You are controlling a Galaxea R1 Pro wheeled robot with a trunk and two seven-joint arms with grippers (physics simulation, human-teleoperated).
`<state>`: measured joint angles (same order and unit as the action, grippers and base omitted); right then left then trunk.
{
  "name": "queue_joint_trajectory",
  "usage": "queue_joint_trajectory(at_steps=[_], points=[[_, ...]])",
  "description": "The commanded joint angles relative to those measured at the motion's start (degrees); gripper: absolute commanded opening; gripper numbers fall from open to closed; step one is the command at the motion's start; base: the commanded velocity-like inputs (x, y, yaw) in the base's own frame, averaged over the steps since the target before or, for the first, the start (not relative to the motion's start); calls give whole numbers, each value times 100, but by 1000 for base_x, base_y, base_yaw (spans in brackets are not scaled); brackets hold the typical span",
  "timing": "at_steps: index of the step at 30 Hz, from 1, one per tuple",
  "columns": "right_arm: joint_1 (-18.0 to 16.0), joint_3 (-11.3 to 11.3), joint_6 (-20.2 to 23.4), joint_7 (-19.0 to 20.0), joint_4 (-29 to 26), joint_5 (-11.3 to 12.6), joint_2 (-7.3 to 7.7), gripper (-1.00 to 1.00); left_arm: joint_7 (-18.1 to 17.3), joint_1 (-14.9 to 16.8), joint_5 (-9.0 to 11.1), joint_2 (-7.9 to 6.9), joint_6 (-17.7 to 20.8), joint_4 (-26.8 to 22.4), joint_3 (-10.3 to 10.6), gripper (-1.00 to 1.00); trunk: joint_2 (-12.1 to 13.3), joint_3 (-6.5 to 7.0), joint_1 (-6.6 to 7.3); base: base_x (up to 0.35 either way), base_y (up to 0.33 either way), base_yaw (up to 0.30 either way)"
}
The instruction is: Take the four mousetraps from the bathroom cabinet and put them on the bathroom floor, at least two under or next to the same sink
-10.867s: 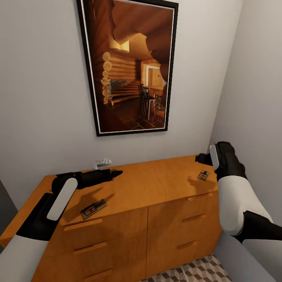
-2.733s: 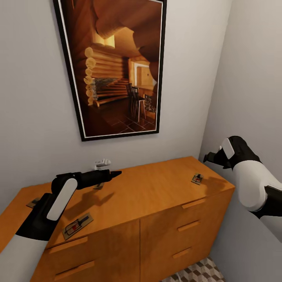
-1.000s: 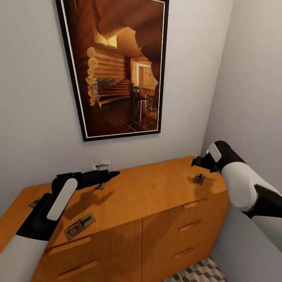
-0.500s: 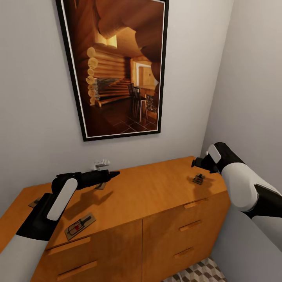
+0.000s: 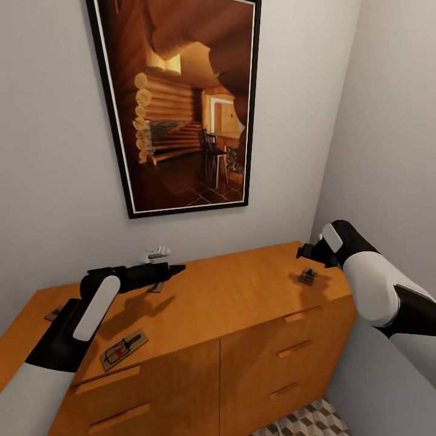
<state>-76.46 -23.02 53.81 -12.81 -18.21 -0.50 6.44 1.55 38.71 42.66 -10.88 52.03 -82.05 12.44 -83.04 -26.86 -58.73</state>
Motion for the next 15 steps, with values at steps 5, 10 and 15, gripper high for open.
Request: queue_joint_trajectory(at_steps=[5,10,15], points=[[-2,-36,6,-20,9,-3,-3,100,18,5,9,-4,17,-4,7,100,-4,-7,0,0,0,0],[-3,-36,1,-20,18,-3,1,100,15,5,8,-8,18,-4,5,100,-4,-7,0,0,0,0],[-5,-36,-26,-14,31,-3,47,100,14,5,6,-5,13,-4,4,100,-4,-7,0,0,0,0]])
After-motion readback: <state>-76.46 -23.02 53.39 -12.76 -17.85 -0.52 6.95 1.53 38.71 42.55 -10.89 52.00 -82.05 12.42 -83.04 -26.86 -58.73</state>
